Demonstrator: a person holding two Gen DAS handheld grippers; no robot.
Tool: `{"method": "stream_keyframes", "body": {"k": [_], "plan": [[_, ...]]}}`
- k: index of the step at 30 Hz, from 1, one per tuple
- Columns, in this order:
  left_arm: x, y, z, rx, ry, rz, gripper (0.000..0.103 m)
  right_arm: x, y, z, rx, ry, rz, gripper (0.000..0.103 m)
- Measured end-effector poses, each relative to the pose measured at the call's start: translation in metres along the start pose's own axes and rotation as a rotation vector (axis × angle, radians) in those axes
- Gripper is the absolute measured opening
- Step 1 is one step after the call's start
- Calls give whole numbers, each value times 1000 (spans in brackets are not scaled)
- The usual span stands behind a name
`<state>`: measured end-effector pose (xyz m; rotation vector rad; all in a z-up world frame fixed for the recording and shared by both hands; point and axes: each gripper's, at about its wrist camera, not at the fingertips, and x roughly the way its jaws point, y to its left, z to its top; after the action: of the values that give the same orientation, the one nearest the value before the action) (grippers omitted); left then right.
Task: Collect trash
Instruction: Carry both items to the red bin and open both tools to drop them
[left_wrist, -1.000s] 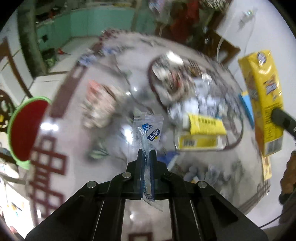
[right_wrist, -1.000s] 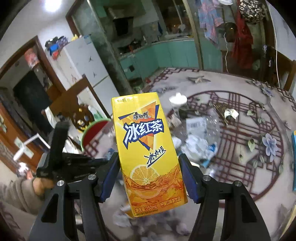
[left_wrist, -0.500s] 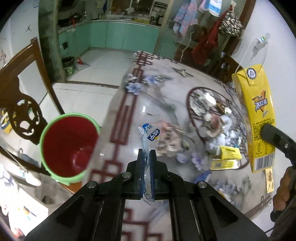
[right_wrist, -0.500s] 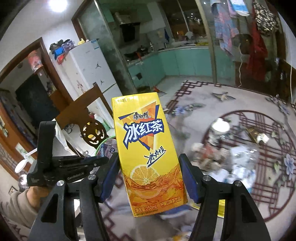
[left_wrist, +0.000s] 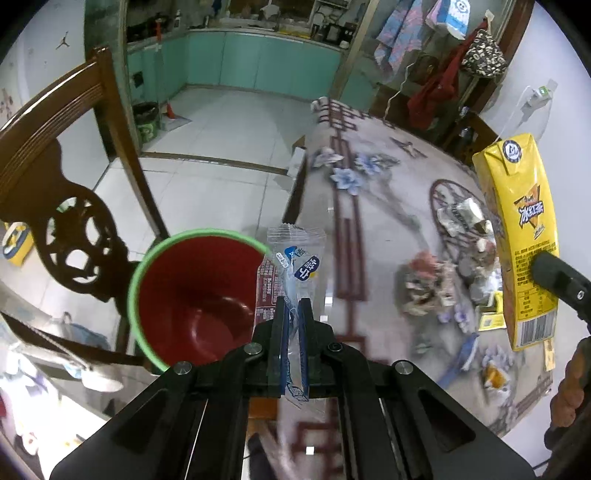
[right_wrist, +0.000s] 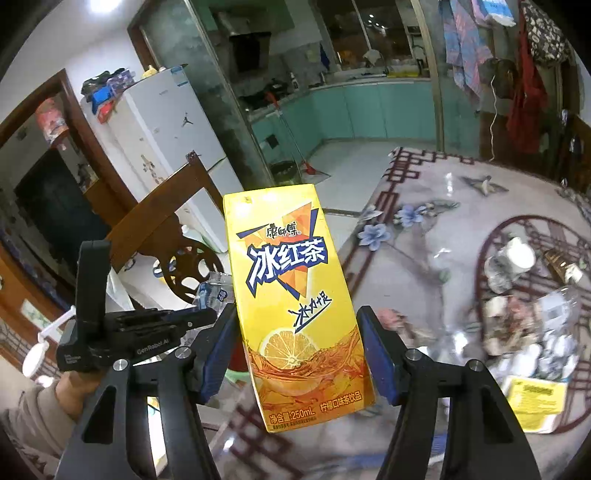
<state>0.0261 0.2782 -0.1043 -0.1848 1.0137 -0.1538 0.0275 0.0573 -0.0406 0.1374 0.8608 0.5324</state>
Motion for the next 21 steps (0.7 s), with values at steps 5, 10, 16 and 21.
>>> {"method": "stream_keyframes", "body": {"k": [5,10,16,21], "plan": [[9,36,1,-29,30,8,4,42,24,3,27,33,13,64],[19,66,1,-64,58,19,4,95,46,2,38,99,41,64],[28,89,-4,-108,91,20,4,151,58,-5,27,188,34,64],[31,98,-4,-139,94,17,42,175,64,-2,5,199,2,66]]}}
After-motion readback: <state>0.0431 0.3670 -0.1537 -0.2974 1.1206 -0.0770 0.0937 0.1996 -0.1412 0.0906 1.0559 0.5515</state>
